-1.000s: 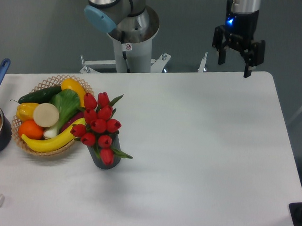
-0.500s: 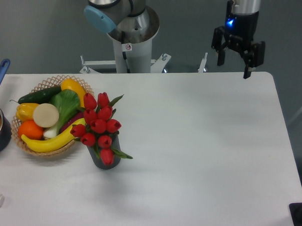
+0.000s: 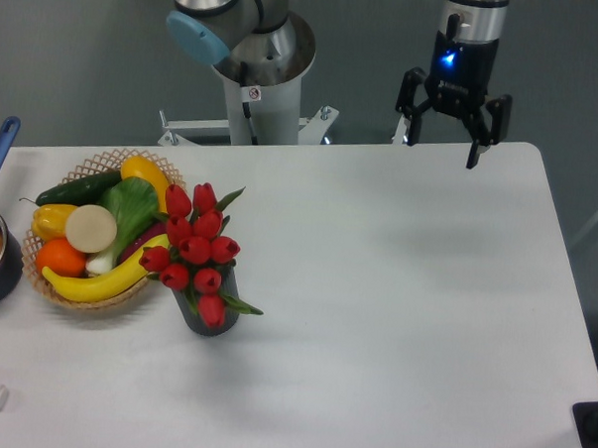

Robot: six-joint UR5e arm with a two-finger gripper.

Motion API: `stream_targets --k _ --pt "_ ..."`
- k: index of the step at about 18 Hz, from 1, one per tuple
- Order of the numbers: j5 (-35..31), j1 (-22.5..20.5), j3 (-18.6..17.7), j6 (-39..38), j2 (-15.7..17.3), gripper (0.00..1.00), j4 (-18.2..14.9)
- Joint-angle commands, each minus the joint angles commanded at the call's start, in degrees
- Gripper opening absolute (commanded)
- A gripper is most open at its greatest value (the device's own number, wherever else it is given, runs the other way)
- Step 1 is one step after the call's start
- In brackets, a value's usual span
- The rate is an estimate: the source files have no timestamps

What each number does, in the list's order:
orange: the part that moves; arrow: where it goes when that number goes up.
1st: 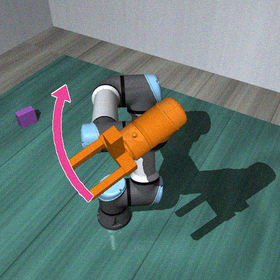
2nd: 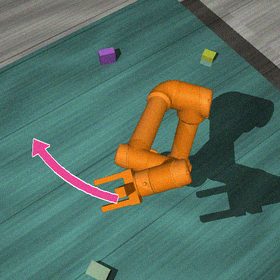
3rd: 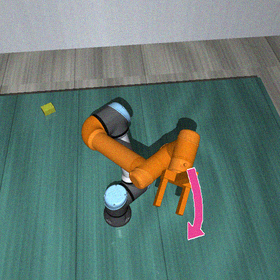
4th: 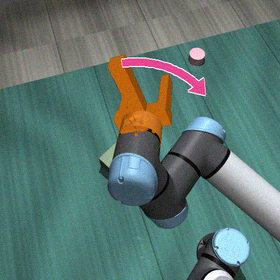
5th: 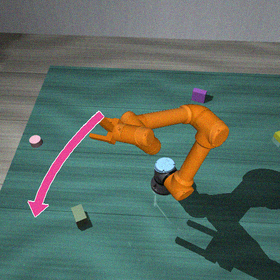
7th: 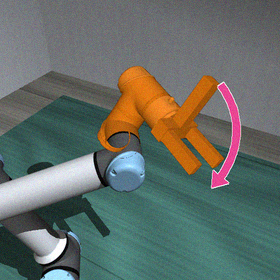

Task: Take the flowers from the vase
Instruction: 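Move the open gripper toward the red tulips in the black vase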

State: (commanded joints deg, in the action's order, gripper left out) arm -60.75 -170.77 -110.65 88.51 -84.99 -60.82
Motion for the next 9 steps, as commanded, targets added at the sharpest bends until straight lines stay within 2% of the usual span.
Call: stream_targets --k 3,6,9 --pt "4.7 0.9 -1.4 -2.0 0.0 1.00 1.1" --pt "5.0 1.8 -1.6 -3.9 -1.3 1.00 6.1" --pt "5.0 4.6 -1.7 -9.3 -2.7 1.00 7.1"
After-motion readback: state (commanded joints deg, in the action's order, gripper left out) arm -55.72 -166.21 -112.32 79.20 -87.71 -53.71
